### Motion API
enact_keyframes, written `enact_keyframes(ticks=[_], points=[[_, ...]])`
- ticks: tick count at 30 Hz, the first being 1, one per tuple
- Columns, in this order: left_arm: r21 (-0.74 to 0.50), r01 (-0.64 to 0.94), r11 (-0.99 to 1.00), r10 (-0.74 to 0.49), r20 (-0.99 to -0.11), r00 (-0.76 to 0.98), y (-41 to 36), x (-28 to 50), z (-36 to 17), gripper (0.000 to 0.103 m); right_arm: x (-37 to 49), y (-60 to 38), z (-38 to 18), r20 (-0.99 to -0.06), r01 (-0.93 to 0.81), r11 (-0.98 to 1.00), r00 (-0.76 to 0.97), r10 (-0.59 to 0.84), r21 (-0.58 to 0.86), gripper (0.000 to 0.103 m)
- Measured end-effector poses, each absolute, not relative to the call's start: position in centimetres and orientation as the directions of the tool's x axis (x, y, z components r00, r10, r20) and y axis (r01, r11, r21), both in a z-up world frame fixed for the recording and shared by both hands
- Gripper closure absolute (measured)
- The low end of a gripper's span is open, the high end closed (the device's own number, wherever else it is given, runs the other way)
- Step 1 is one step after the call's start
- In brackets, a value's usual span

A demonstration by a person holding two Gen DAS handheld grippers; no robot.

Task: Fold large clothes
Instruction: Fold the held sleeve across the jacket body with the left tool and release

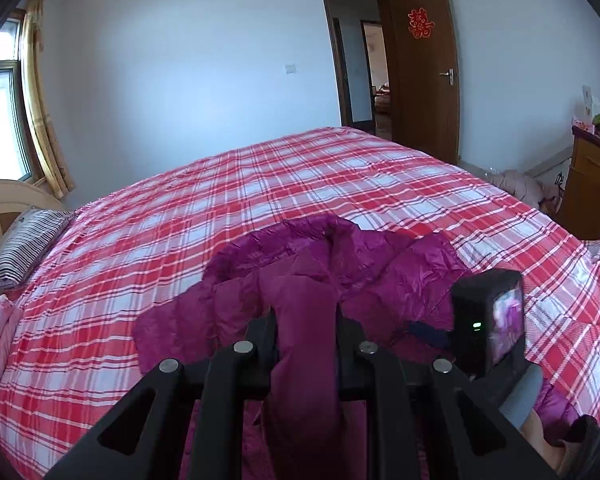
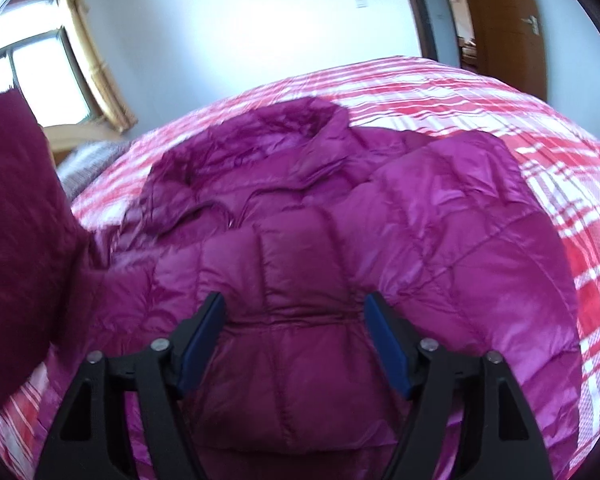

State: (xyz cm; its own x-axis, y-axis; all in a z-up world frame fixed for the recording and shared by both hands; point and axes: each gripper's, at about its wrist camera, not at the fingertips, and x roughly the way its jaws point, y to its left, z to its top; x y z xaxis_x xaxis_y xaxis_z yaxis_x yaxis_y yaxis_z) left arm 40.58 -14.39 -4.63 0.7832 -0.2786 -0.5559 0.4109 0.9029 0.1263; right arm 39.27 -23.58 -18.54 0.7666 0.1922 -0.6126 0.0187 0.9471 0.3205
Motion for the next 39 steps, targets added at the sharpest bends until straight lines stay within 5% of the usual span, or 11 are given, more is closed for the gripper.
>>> enact_keyframes(ticks=[7, 9, 11, 16, 19, 22, 25, 28, 30, 33, 39], points=[[0.101, 0.453, 0.886, -0.330, -0.549, 0.768, -17.9, 40.0, -5.0, 0.060, 39.3, -24.3, -18.6, -0.608, 0.053, 0.933, 0.772, 0.188, 0.356, 0.025], [0.114, 0.474, 0.873, -0.367, -0.488, 0.792, -18.2, 38.5, -3.5, 0.028, 39.0, -24.7, -18.7, -0.600, 0.058, 0.927, 0.777, 0.191, 0.370, 0.025], [0.136, 0.462, 0.877, -0.372, -0.418, 0.829, -17.4, 37.2, -2.1, 0.016, 38.6, -25.5, -18.7, -0.582, 0.086, 0.914, 0.794, 0.178, 0.397, 0.025], [0.221, 0.248, 0.943, -0.128, -0.448, 0.885, -12.1, 39.0, -4.7, 0.015, 36.5, -28.0, -18.2, -0.497, 0.168, 0.866, 0.862, 0.103, 0.471, 0.025], [0.264, 0.128, 0.956, 0.036, -0.539, 0.841, -9.5, 41.6, -9.6, 0.015, 34.6, -29.3, -17.3, -0.410, 0.213, 0.839, 0.912, 0.013, 0.500, 0.023], [0.255, 0.075, 0.964, 0.099, -0.606, 0.789, -8.2, 43.1, -13.2, 0.015, 32.2, -29.2, -15.2, -0.305, 0.249, 0.850, 0.946, -0.111, 0.465, 0.020], [0.220, 0.088, 0.971, 0.075, -0.637, 0.767, -8.4, 43.3, -14.7, 0.015, 31.1, -26.9, -12.5, -0.227, 0.163, 0.903, 0.971, -0.075, 0.397, 0.019], [0.236, 0.091, 0.967, 0.071, -0.598, 0.798, -8.8, 42.6, -13.9, 0.015, 33.5, -22.1, -11.2, -0.320, -0.024, 0.968, 0.942, 0.106, 0.249, 0.029], [0.190, 0.059, 0.980, 0.054, -0.542, 0.839, -7.7, 42.1, -12.1, 0.015, 35.6, -20.1, -11.9, -0.430, -0.084, 0.973, 0.886, 0.172, 0.216, 0.055], [0.139, 0.030, 0.990, 0.052, -0.549, 0.834, -6.6, 43.6, -11.0, 0.015, 38.2, -19.3, -13.9, -0.526, -0.063, 0.976, 0.834, 0.167, 0.210, 0.054], [0.251, 0.049, 0.967, 0.127, -0.639, 0.759, -7.8, 47.2, -15.4, 0.015, 38.9, -20.1, -16.8, -0.613, -0.028, 0.977, 0.775, 0.156, 0.213, 0.055]])
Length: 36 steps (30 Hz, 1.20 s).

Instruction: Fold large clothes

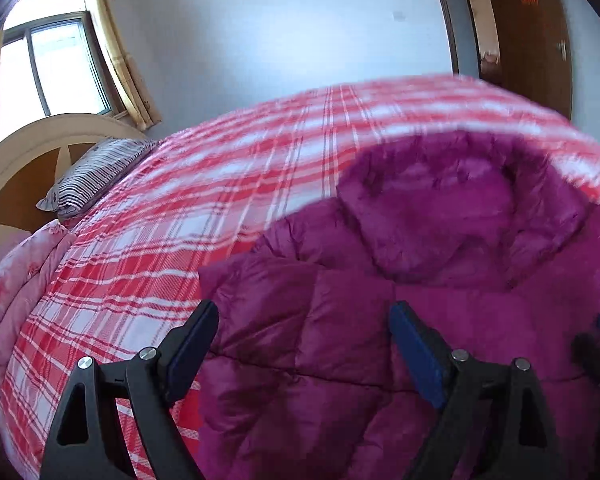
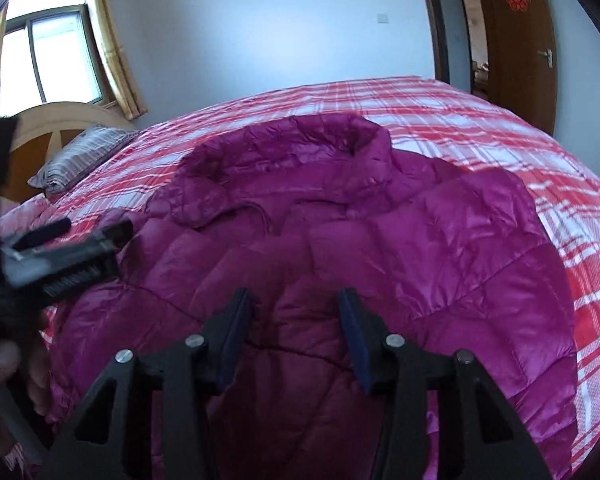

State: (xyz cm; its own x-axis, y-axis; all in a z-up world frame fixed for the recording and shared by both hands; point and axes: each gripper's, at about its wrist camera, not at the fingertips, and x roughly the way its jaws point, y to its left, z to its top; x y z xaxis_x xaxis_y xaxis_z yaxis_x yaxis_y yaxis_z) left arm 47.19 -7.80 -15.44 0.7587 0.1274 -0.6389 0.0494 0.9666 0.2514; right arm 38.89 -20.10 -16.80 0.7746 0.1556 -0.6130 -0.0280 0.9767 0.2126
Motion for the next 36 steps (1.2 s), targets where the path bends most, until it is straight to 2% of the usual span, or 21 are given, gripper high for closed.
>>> enact_keyframes(ticks=[4, 13, 20, 23, 25, 27, 29, 36], points=[[0.224, 0.053, 0.973, 0.113, -0.666, 0.738, -7.3, 47.4, -17.4, 0.015, 39.2, -20.6, -17.7, -0.637, -0.016, 0.971, 0.752, 0.168, 0.238, 0.055], [0.185, 0.040, 0.982, 0.108, -0.721, 0.685, -6.6, 48.7, -19.0, 0.004, 40.2, -20.0, -18.7, -0.688, 0.017, 0.980, 0.714, 0.126, 0.197, 0.057], [0.173, 0.039, 0.984, 0.099, -0.717, 0.690, -6.4, 48.8, -19.4, 0.001, 40.6, -18.7, -18.7, -0.718, 0.030, 0.995, 0.695, 0.045, 0.092, 0.057], [0.171, 0.036, 0.985, 0.099, -0.717, 0.690, -6.3, 48.8, -19.5, 0.001, 40.1, -18.8, -17.8, -0.705, 0.052, 0.996, 0.709, 0.013, 0.070, 0.063], [0.176, 0.034, 0.984, 0.103, -0.713, 0.694, -6.2, 48.9, -19.6, 0.001, 38.6, -18.7, -15.6, -0.643, 0.079, 0.994, 0.766, -0.017, 0.069, 0.062], [0.173, 0.034, 0.984, 0.102, -0.713, 0.694, -6.1, 48.9, -19.6, 0.001, 37.8, -18.2, -14.1, -0.615, 0.061, 0.994, 0.788, 0.006, 0.087, 0.060], [0.171, 0.036, 0.985, 0.098, -0.711, 0.697, -6.0, 48.9, -19.6, 0.001, 37.8, -17.3, -13.6, -0.625, 0.007, 0.992, 0.778, 0.072, 0.122, 0.061], [0.171, 0.037, 0.985, 0.097, -0.709, 0.699, -6.1, 48.8, -19.6, 0.001, 39.1, -15.6, -17.4, -0.694, -0.046, 0.990, 0.708, 0.126, 0.133, 0.061]])
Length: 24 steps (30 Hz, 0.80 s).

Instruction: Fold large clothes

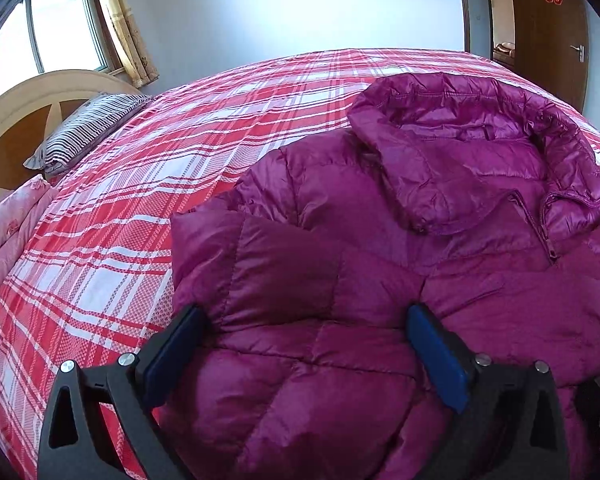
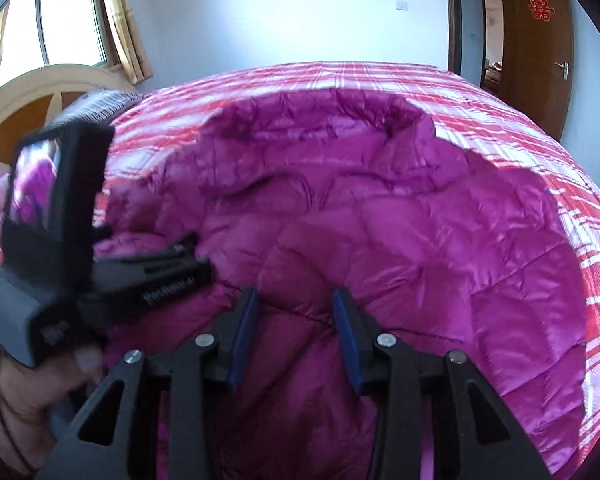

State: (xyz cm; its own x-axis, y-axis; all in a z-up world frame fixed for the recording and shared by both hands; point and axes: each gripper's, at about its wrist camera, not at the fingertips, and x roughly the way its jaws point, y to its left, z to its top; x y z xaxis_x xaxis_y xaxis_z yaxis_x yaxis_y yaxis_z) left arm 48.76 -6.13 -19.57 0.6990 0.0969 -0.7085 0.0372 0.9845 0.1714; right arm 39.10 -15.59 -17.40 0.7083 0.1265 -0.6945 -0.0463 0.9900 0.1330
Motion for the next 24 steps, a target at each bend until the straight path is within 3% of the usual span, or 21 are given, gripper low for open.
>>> enact_keyframes(ticks=[4, 24], points=[[0.172, 0.038, 0.984, 0.097, -0.708, 0.700, -6.2, 48.7, -19.6, 0.001, 39.6, -14.9, -17.9, -0.722, -0.055, 0.995, 0.685, 0.099, 0.084, 0.061], [0.136, 0.050, 0.989, 0.066, -0.732, 0.678, -5.1, 48.3, -19.0, 0.001, 40.2, -15.6, -18.8, -0.729, -0.055, 0.993, 0.674, 0.116, 0.107, 0.061]])
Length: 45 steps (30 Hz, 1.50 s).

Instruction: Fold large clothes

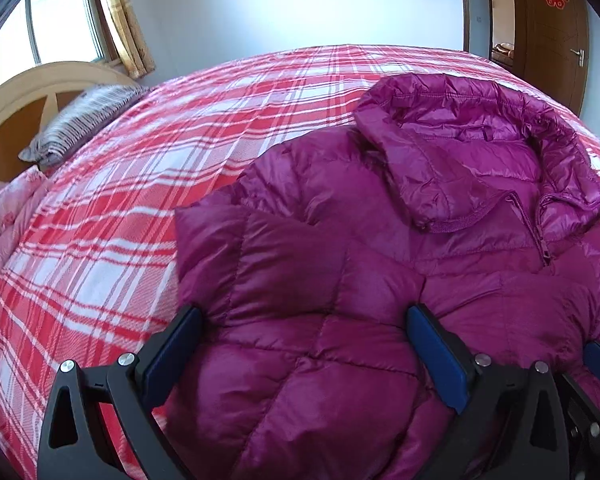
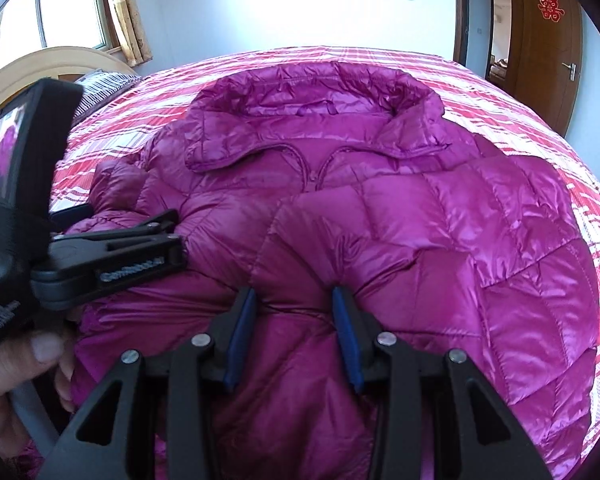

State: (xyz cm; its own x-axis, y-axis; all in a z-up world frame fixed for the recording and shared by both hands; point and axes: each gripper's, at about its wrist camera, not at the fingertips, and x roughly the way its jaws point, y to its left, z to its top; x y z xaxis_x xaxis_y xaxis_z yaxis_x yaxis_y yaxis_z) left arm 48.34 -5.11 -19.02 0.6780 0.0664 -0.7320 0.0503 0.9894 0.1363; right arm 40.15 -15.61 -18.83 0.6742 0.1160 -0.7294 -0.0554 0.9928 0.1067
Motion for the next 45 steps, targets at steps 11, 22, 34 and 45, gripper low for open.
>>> enact_keyframes(ticks=[11, 22, 34, 45], points=[[-0.017, 0.061, 0.998, -0.054, -0.744, 0.665, -1.5, 45.7, -19.2, 0.001, 40.0, -15.8, -18.9, -0.722, -0.056, 0.991, 0.680, 0.127, 0.122, 0.061], [-0.048, 0.056, 0.997, -0.073, -0.757, 0.649, -1.5, 46.2, -20.2, 0.001, 38.6, -17.1, -15.7, -0.631, -0.044, 0.991, 0.767, 0.116, 0.130, 0.062], [-0.046, 0.058, 0.997, -0.073, -0.756, 0.651, -1.5, 46.1, -20.2, 0.001, 41.1, -17.9, -18.4, -0.726, -0.068, 0.994, 0.679, 0.108, 0.085, 0.075], [-0.031, 0.059, 0.998, -0.062, -0.755, 0.652, -1.6, 46.1, -20.3, 0.001, 41.0, -18.2, -18.8, -0.717, -0.066, 0.993, 0.687, 0.117, 0.098, 0.075]])
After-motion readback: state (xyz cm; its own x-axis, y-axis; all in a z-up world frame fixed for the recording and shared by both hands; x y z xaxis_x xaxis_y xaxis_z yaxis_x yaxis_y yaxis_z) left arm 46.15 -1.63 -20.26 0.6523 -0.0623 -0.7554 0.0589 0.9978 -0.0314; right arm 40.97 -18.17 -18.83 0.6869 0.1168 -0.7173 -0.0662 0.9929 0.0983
